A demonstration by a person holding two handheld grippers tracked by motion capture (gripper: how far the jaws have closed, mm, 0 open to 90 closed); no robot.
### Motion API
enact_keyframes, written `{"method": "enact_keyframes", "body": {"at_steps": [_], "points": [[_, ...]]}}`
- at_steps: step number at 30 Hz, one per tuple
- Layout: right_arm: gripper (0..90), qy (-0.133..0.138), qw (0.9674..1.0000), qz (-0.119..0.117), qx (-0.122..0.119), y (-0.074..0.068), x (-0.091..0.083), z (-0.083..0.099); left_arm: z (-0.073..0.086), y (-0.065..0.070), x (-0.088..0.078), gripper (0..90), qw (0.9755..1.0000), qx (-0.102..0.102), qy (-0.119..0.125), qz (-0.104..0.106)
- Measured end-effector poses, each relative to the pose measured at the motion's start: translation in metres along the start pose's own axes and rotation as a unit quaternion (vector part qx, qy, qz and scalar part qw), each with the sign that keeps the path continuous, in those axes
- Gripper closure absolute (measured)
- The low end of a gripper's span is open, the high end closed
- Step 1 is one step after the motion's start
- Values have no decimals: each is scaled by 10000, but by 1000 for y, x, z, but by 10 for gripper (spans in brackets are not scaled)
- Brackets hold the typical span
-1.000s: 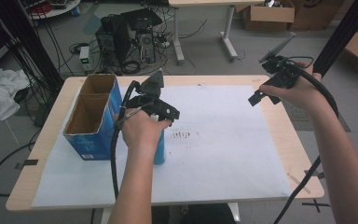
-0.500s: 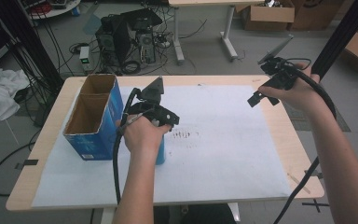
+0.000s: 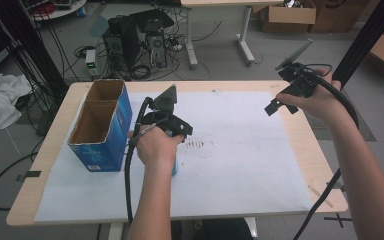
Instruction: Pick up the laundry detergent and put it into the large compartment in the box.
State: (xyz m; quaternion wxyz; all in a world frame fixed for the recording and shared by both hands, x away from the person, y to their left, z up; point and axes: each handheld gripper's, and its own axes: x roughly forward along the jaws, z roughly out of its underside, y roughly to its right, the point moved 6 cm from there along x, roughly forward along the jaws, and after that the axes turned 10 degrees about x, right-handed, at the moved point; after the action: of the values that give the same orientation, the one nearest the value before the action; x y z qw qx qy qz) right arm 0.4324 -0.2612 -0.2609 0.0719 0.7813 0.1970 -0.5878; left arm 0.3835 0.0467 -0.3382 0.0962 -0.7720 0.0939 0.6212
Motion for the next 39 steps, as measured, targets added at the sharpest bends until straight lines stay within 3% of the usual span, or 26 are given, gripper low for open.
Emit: {"method": "enact_keyframes", "body": {"at_steps": [14, 39], "points": [[163, -30, 10000, -40, -27, 1, 4, 0, -3, 0, 3, 154, 9999, -92, -36, -36], [163, -46, 10000, -52, -35, 1, 6, 0, -3, -2, 3, 201, 9999, -83, 15, -96]]}}
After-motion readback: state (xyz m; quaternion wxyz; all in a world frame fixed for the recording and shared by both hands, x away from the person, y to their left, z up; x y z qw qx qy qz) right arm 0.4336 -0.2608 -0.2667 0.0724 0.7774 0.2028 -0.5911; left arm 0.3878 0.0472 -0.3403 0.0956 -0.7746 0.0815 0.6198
